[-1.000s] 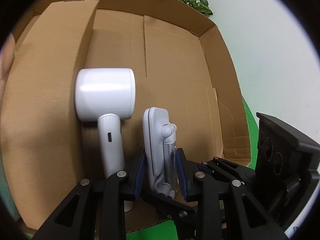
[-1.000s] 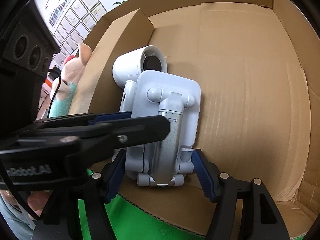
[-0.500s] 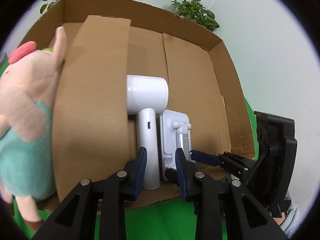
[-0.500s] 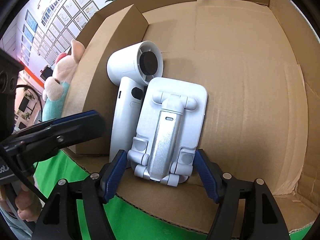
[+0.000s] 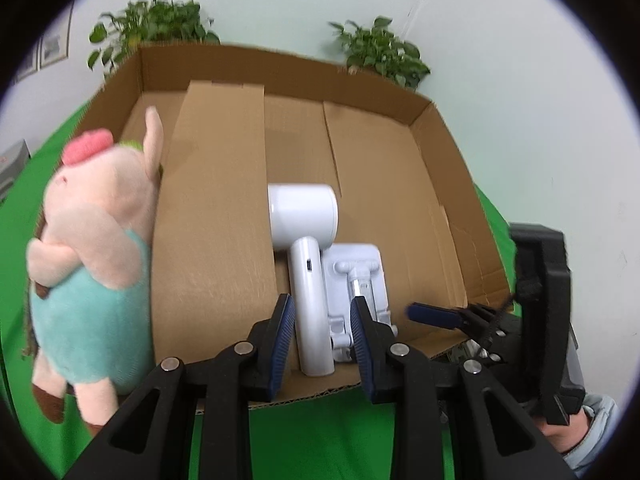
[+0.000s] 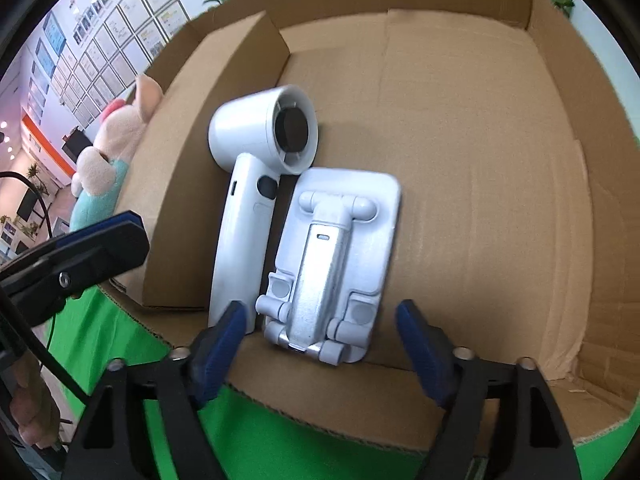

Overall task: Organize objects
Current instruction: 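Lower the phone stand beside the hair dryer and open the right gripper, then move the right gripper down to the white medicine box on the table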

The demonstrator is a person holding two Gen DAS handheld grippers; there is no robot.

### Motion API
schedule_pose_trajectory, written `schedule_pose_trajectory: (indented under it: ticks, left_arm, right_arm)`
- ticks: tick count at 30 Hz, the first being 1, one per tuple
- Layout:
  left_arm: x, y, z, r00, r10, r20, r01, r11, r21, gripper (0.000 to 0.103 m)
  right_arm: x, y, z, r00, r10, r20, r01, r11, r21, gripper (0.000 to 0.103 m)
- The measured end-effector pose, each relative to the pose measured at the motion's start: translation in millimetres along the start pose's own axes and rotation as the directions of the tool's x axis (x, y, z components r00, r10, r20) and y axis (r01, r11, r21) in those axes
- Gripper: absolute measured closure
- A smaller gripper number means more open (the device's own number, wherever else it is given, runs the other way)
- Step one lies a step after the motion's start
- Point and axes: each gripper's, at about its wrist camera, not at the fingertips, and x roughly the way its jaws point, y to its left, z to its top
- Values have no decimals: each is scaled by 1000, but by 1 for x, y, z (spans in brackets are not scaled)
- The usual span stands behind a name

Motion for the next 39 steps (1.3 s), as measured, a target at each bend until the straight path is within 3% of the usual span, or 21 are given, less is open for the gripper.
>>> schedule_pose_trajectory:
  ticks: [2,4,6,7,9,10,12,17,24,25,26,27,29,30,32,33,34,35,36,37,39]
  left_arm:
    - [-8,-5,0,999,20,38,-21,1000,17,73]
    - [-17,-12,-2,994,75,79,-79,996,43,60]
    - [-26,-19,-5,978,160,132,-168,984,53,25]
    - [-32,-22,-7,963,206,171,-217,975,49,21]
    - [-43,-28,-15,937,258,234,-276,960,47,21]
    - [-45,-31,-16,934,266,240,-285,957,48,21]
    - [-49,-34,-23,930,280,238,-301,952,56,21]
    - [-59,-40,-42,926,299,232,-327,940,94,21]
    - [-59,-42,-55,931,282,232,-309,947,92,22]
    - [-59,-43,-56,930,286,232,-314,945,93,24]
    - [-59,-44,-57,930,287,228,-314,945,94,38]
    - [-58,-43,-58,935,277,220,-304,948,96,69]
    - [-55,-40,-58,952,246,182,-265,960,93,100]
    - [-55,-39,-59,956,233,175,-251,964,86,100]
    - [-57,-39,-61,956,226,185,-245,966,87,100]
    - [-58,-41,-63,953,239,189,-258,963,84,92]
    - [-58,-42,-63,948,257,186,-276,958,79,77]
    - [-57,-42,-63,943,281,180,-298,952,73,39]
    - [-58,-43,-64,931,315,181,-331,941,64,10]
    - [-61,-43,-66,914,347,213,-364,930,48,9]
    - [-66,-42,-70,903,353,245,-372,928,34,9]
  right_arm:
    - [-14,-3,-10,999,-6,41,6,1000,-14,5]
    - [-34,2,-23,992,-43,118,50,997,-59,1]
    - [-52,11,-38,976,-93,198,118,986,-116,1]
    - [-57,14,-43,968,-108,228,141,981,-136,1]
    - [-73,24,-60,951,-119,285,173,970,-172,1]
    - [-87,26,-75,945,-123,304,184,967,-179,1]
    - [-117,28,-106,929,-124,349,195,965,-176,1]
    - [-132,31,-121,909,-135,395,182,980,-84,1]
    - [-135,14,-127,914,-121,388,135,991,-9,1]
    - [-137,14,-129,913,-124,388,137,991,-5,1]
    - [-137,14,-131,914,-128,384,141,990,-5,3]
    - [-137,14,-132,915,-133,380,148,989,-9,12]
    - [-138,17,-135,914,-144,379,162,987,-17,45]
    - [-139,17,-137,912,-158,378,178,984,-17,65]
    - [-139,16,-138,911,-169,376,189,982,-15,67]
    - [-141,15,-139,912,-164,377,183,983,-15,67]
    - [-142,15,-141,912,-161,378,180,984,-16,65]
    - [-144,15,-142,911,-158,381,179,984,-20,60]
    - [-145,15,-144,911,-160,379,182,983,-22,34]
    - [-145,15,-144,911,-163,379,185,983,-21,3]
    - [-147,13,-147,903,-174,393,194,981,-13,1]
